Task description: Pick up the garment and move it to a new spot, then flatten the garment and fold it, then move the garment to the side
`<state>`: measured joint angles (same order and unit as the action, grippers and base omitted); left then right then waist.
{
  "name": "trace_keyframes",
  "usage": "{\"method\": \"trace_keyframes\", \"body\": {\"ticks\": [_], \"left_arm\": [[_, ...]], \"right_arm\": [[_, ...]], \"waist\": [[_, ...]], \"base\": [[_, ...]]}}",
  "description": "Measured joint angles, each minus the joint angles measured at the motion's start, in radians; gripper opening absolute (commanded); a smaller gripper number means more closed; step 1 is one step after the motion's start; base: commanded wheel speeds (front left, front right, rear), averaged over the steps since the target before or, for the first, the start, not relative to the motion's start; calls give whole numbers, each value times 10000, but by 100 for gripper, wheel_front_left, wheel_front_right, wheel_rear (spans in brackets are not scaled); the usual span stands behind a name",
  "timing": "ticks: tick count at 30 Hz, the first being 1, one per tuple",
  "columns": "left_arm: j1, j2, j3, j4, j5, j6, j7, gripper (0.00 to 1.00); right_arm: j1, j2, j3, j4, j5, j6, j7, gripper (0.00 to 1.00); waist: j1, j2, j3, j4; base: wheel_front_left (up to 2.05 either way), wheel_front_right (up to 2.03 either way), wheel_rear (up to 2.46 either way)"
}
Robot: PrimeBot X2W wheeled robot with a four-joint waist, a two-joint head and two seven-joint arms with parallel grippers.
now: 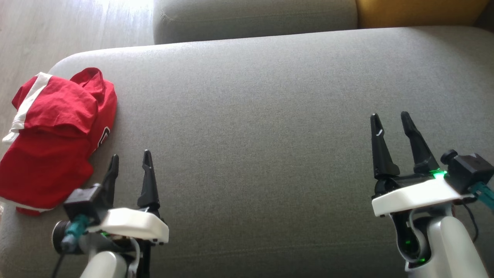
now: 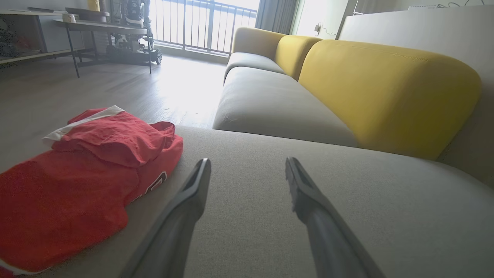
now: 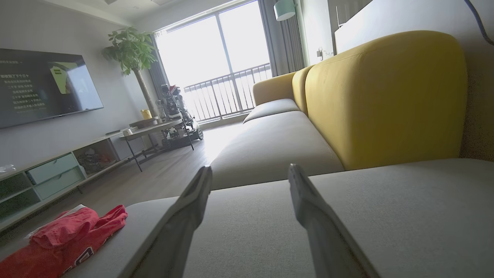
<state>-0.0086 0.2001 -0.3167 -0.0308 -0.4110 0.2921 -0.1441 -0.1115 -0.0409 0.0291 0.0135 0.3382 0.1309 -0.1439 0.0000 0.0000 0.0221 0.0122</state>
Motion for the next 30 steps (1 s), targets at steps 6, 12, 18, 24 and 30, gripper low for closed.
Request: {"method": "trace_keyframes", "body": {"ticks": [6,12,18,24,30], "left_arm": [[-14,349,-665,190,700,414,-211,100],[-107,602,-1189,249,1367,894,-378,100],[-257,798,-1636,272,1923,1170,-604,100],[-273,830,-1802,305,2173,1310,-723,100],[-267,754,-1733,314,2178,968,-926,100]], "right_arm": [[22,-2,-203,360,-765,0,-199,100],[22,-2,-497,667,-1386,0,-405,100],[21,-2,-474,1154,-1703,0,-594,100],[12,-2,-368,1254,-1973,0,-732,100],[3,-2,-274,1361,-1954,0,-905,100]], "waist": [[0,0,4,6],[0,0,42,2],[0,0,125,-5],[0,0,143,2],[0,0,141,5]], "base": [[0,0,0],[0,0,0],[0,0,0],[0,0,0],[0,0,0]]}}
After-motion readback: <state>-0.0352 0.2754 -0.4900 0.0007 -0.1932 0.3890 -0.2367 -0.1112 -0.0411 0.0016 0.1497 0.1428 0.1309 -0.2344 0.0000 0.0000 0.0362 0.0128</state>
